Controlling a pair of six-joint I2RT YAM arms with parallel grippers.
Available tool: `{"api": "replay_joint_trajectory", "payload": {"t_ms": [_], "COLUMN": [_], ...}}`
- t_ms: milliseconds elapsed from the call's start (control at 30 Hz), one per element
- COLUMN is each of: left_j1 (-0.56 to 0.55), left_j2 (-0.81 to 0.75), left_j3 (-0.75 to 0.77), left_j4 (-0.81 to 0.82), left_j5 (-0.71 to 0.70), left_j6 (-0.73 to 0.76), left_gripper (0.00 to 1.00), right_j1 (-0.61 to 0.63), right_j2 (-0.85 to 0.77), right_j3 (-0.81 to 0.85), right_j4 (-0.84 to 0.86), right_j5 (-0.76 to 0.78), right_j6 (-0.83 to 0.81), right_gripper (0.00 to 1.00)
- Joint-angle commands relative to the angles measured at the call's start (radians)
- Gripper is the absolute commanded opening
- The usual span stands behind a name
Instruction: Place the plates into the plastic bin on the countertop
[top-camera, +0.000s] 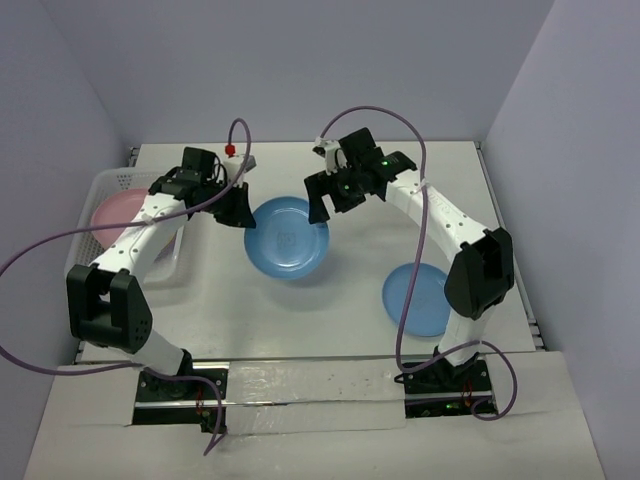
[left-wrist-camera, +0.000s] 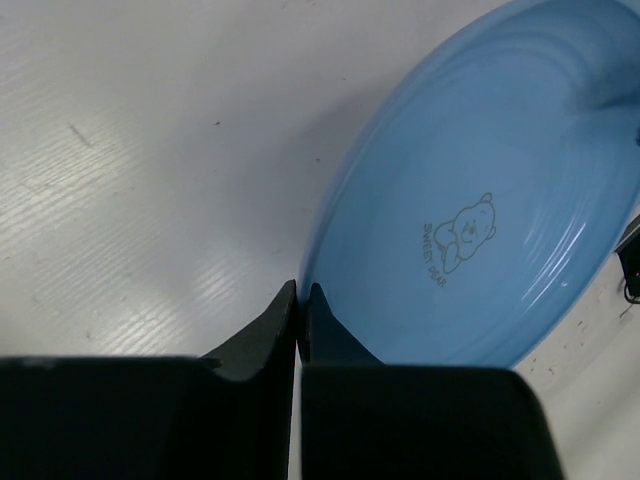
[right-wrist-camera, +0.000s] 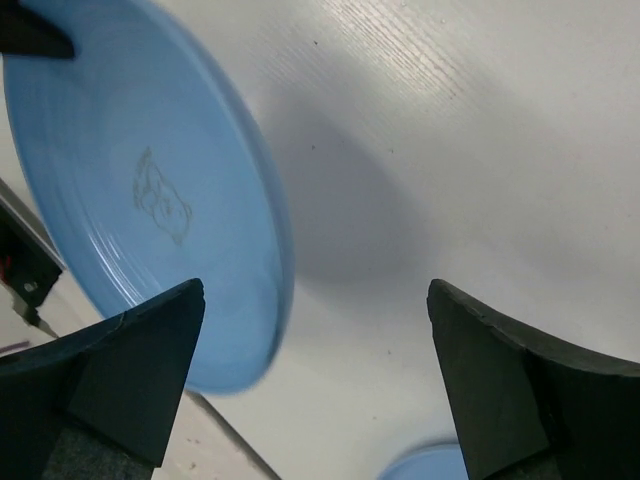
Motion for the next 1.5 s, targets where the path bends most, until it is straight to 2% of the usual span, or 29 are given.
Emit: {"api": "replay_joint_trajectory", "payload": {"t_ms": [0,167,400,567,833,933,1033,1067,1133,1200,1400,1467], "left_j1": [0.121,0.428,0.758,0.829,0.842,0.842,0.843,0.843,0.842,0.838,0.808,0.774], "left_j2": [-0.037,-0.041,0.053,0.143,0.259,0.295,0.286,0.276,0.243,0.219,0.120,0.085], "left_j3": [0.065,0.192,0.371,0.471,0.517,0.538,0.530,0.524,0.527,0.538,0.554,0.538], "left_j4": [-0.029,-0.121,-0.193,-0.187,-0.173,-0.203,-0.210,-0.203,-0.196,-0.188,-0.208,-0.213], "left_j5": [0.054,0.023,-0.053,-0.141,-0.231,-0.240,-0.205,-0.188,-0.169,-0.145,0.004,0.016], "left_j6": [0.023,0.108,0.206,0.185,0.196,0.209,0.224,0.221,0.219,0.214,0.254,0.278], "left_gripper": [0.00,0.00,0.00,0.00,0.01,0.13,0.54,0.64,0.78,0.83,0.87,0.89], "right_j1": [-0.036,-0.162,-0.324,-0.388,-0.508,-0.549,-0.580,-0.589,-0.616,-0.630,-0.685,-0.699], "right_j2": [-0.107,-0.169,-0.239,-0.241,-0.221,-0.215,-0.204,-0.200,-0.193,-0.174,-0.112,-0.089], "right_j3": [-0.038,-0.132,-0.257,-0.270,-0.262,-0.267,-0.271,-0.273,-0.284,-0.308,-0.388,-0.406], "right_j4": [0.021,0.023,0.006,-0.039,-0.096,-0.115,-0.141,-0.147,-0.151,-0.158,-0.171,-0.171], "right_j5": [-0.019,-0.060,-0.061,-0.044,-0.033,-0.034,-0.032,-0.027,-0.020,-0.006,0.033,0.034], "right_j6": [0.025,0.002,-0.093,-0.150,-0.239,-0.276,-0.333,-0.349,-0.380,-0.416,-0.561,-0.598], "right_gripper": [1.00,1.00,1.00,1.00,1.00,1.00,1.00,1.00,1.00,0.99,0.90,0.89]}}
